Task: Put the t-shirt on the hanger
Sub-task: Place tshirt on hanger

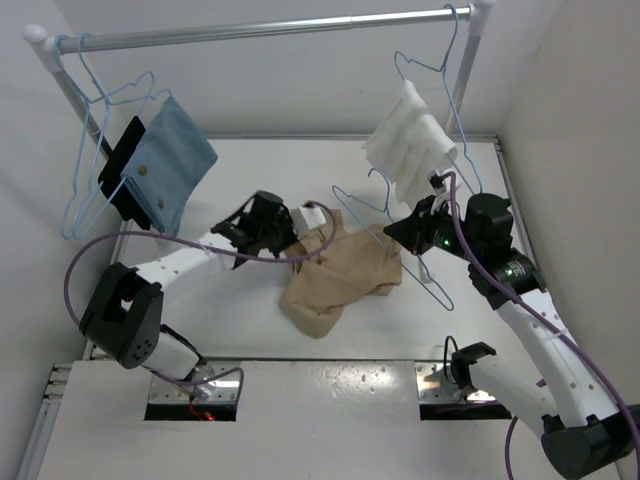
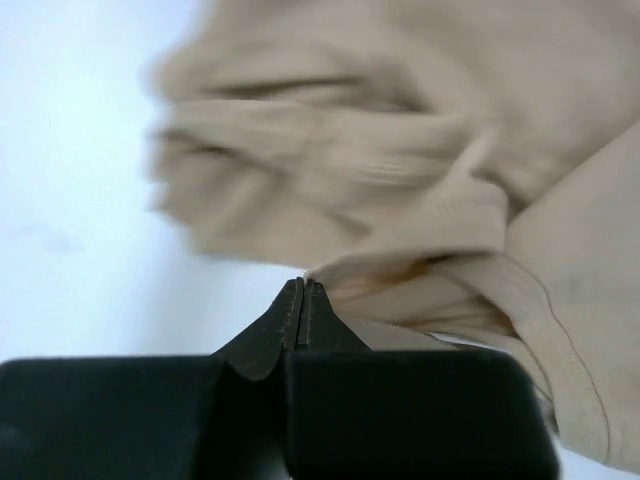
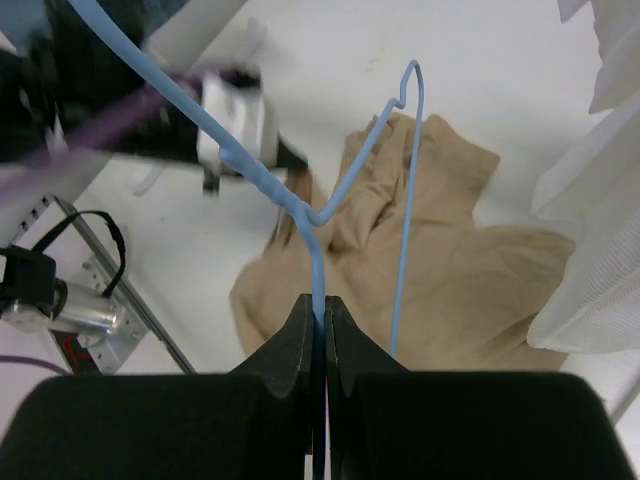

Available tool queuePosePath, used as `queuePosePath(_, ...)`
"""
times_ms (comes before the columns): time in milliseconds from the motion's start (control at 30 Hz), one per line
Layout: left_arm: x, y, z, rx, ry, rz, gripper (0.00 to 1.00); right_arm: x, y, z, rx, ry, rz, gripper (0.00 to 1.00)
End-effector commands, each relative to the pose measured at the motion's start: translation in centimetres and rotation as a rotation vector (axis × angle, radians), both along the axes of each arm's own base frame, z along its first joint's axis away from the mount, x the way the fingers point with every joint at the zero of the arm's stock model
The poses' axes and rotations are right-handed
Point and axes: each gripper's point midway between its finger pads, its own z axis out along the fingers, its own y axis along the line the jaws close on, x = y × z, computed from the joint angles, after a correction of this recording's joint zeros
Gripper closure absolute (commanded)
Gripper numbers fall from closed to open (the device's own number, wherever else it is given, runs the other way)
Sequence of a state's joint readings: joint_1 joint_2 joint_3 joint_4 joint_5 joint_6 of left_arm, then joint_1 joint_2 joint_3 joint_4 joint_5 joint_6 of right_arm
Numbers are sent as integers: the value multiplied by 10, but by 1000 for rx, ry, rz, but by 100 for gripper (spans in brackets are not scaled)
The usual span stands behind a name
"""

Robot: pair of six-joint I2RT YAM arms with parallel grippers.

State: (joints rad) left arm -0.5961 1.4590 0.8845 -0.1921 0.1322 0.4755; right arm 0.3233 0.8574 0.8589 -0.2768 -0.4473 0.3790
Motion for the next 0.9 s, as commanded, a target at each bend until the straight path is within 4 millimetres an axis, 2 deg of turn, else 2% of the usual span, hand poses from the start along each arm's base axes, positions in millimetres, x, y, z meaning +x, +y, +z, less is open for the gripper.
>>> queuePosePath(0,62,44,58,-52,-180,152,100,-5,-1,-4,-26,-20,25,100)
queuePosePath(67,74,61,65,-38,-215,167,100,-6,1,-17,-33,13,36,100)
queuePosePath(100,72,66,56,-29,-181,171,100,-6,2,-19,-33,24,46,100)
queuePosePath(133,72,70,49,-17,-159,179,94,-4,3,-20,-30,12,46,100)
queuePosePath(167,66,74,41,-18,-124,187,86,-3,6,-22,-27,19,59,100)
queuePosePath(200,54,73,26,-19,-61,178,65,0,9,-23,-23,24,73,100)
queuePosePath(267,37,69,17,-64,12,186,46,2,12,-26,-15,40,82,100)
queuePosePath(300,28,70,9,-73,43,194,32,2,14,-29,-14,51,92,100)
queuePosePath(367,16,69,1,-115,108,241,23,4,21,-27,-8,56,123,100)
queuePosePath(400,7,71,-9,-116,152,265,17,5,23,-24,-4,56,133,100)
queuePosePath(467,2,76,-15,-133,186,349,16,6,31,-25,-3,72,181,100)
queuePosePath(567,-2,84,-35,-136,266,465,16,6,43,-31,-25,102,250,100)
queuePosePath(600,4,87,-34,-149,259,500,17,7,48,-23,-33,88,267,100)
queuePosePath(733,20,96,-22,-206,242,635,19,10,53,-28,-72,100,287,100)
queuePosePath(767,24,99,-18,-234,244,671,20,10,56,-22,-68,82,297,100)
queuePosePath(867,26,105,-24,-243,266,713,29,12,60,-27,-71,92,306,100)
